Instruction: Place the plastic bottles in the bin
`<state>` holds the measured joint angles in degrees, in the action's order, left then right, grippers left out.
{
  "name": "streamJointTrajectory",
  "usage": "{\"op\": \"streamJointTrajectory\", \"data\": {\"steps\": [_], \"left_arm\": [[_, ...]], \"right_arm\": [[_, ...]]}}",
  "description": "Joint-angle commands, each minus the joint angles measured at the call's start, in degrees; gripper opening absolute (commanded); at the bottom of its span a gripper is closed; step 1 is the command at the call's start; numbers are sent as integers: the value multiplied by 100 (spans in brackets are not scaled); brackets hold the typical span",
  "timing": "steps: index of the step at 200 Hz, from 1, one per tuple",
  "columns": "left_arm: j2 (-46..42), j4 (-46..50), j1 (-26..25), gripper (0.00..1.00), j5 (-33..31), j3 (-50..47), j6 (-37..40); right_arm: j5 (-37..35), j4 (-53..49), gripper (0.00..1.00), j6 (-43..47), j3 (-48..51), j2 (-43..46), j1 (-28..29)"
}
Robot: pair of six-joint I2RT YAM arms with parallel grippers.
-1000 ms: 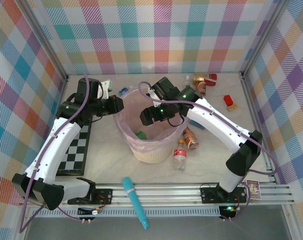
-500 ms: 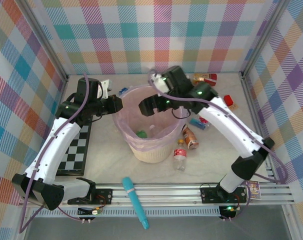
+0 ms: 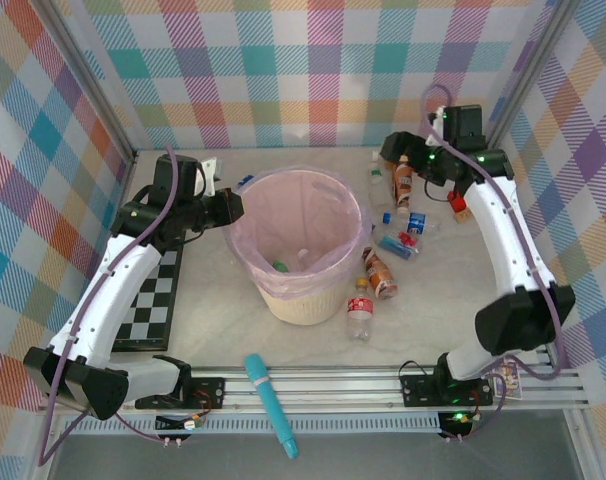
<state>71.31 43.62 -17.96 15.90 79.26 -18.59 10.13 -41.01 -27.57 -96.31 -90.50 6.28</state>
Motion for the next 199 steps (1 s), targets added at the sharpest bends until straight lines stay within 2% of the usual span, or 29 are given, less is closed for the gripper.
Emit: {"op": "streamJointTrajectory", "data": {"steps": [1, 18, 27, 49, 87, 124, 199], "left_arm": [[76, 47, -59, 3, 109, 212, -285], [85, 126, -76, 2, 39, 272, -273], [70, 160, -82, 2, -13, 296, -277], [37, 137, -94, 1, -145, 310, -314], [-83, -215, -138, 0, -374, 99, -493], [-128, -239, -191, 0, -523, 105, -489], [-247, -255, -415, 0, -783, 132, -119]], "right_arm": [[394, 969, 99, -1334, 279, -459, -473], [-170, 840, 99, -2034, 99, -843, -632], [-608, 560, 99, -2500, -166, -1130, -670], [-1056, -206, 99, -3056, -1074, -1970, -740], [-955, -542, 99, -3799, -2065, -3170, -851], [-1304, 124, 99, -4104, -1952, -3481, -874], [-1252, 560, 99, -4290, -2630, -4433, -968]]}}
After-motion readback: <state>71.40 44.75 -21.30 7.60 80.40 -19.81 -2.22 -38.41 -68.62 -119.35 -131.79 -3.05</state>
